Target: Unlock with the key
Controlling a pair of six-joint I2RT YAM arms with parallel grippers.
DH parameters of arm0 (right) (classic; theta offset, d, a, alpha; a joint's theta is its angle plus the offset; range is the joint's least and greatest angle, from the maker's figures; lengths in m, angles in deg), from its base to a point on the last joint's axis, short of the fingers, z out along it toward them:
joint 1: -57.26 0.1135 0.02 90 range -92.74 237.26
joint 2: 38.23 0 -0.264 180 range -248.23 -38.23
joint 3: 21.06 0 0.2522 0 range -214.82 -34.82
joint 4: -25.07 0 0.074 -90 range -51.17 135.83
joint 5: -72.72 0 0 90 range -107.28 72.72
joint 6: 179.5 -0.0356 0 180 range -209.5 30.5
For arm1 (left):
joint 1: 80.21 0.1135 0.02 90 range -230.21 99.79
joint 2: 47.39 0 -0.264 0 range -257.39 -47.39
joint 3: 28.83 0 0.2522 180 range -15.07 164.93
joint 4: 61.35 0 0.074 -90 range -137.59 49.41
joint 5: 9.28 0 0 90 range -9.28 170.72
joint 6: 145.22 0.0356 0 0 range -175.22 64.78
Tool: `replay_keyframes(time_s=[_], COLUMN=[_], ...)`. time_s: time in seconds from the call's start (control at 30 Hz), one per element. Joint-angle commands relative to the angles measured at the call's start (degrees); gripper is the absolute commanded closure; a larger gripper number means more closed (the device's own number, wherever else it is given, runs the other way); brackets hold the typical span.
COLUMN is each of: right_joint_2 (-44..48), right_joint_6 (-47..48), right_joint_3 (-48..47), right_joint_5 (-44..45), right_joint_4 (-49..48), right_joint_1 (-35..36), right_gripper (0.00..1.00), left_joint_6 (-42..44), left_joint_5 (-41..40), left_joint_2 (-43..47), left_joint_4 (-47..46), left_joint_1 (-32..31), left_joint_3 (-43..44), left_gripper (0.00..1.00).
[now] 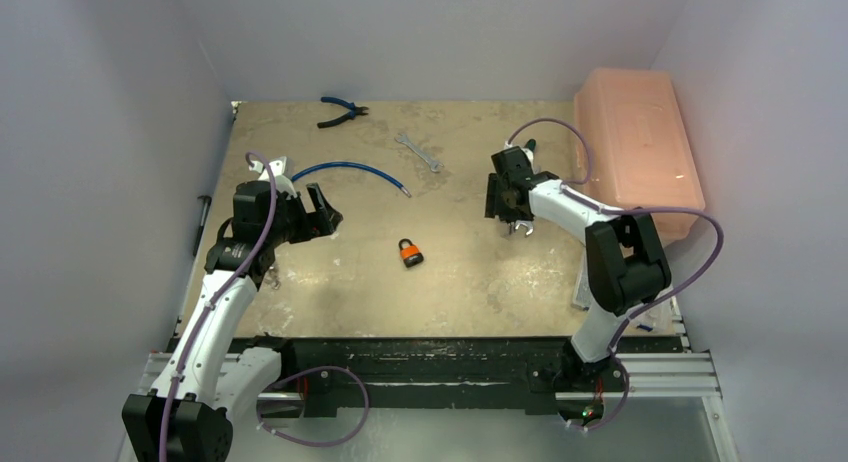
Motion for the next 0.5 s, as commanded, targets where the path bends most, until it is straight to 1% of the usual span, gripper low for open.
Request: replay_keyframes(time_s=[0.0, 0.47], right_joint_2=[-0.7, -5.2], right_joint_6=[3.5, 7.0], right_joint_3=[-2.8, -4.7], right_joint_5=[-2.0, -5.3], right_joint_4=[-1.7, -2.4], right_joint_1=[-1.8, -2.7], right_gripper=[0.36, 0.41], left_joint_6=[0.7, 0.7], left_joint_5=[0.1, 0.2], left_joint_2=[0.1, -0.2], left_joint_4=[-1.8, -1.8], left_joint_1=[-0.2, -0.2], left_joint_3=[-0.1, -0.1], left_gripper=[0.15, 0.15])
